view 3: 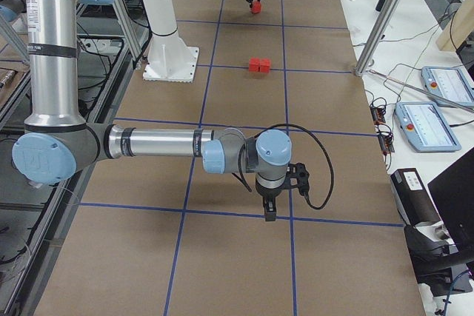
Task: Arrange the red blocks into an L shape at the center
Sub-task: 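Lower the left gripper onto the third red cube and grasp it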
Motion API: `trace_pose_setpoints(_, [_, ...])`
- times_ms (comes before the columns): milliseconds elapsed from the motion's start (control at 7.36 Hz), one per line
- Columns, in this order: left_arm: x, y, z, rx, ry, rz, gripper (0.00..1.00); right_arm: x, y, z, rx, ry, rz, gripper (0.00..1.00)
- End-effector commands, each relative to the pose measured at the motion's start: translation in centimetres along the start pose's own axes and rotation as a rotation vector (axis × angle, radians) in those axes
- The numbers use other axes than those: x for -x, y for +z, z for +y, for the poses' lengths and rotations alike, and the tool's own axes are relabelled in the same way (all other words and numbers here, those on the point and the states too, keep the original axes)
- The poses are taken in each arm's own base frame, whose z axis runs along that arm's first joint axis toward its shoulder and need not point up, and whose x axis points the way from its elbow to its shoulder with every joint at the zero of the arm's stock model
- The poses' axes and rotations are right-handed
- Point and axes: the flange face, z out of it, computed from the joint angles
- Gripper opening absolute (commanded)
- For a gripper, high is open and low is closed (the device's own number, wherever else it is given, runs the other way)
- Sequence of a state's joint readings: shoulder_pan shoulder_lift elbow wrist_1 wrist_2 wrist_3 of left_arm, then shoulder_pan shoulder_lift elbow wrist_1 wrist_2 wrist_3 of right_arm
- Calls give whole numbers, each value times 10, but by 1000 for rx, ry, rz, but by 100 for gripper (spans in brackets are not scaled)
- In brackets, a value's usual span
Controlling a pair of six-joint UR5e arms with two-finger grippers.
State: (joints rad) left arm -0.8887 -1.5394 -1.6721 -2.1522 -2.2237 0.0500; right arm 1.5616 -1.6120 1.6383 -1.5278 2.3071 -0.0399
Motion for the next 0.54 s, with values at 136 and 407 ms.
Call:
trace_pose_setpoints(136, [-8, -33, -98, -44, 15, 12, 0, 0, 0, 0, 0, 5, 0, 99])
trace_pose_setpoints(407, [-17, -49, -150, -76, 117, -18, 0, -1, 1, 0, 1, 9, 1, 99])
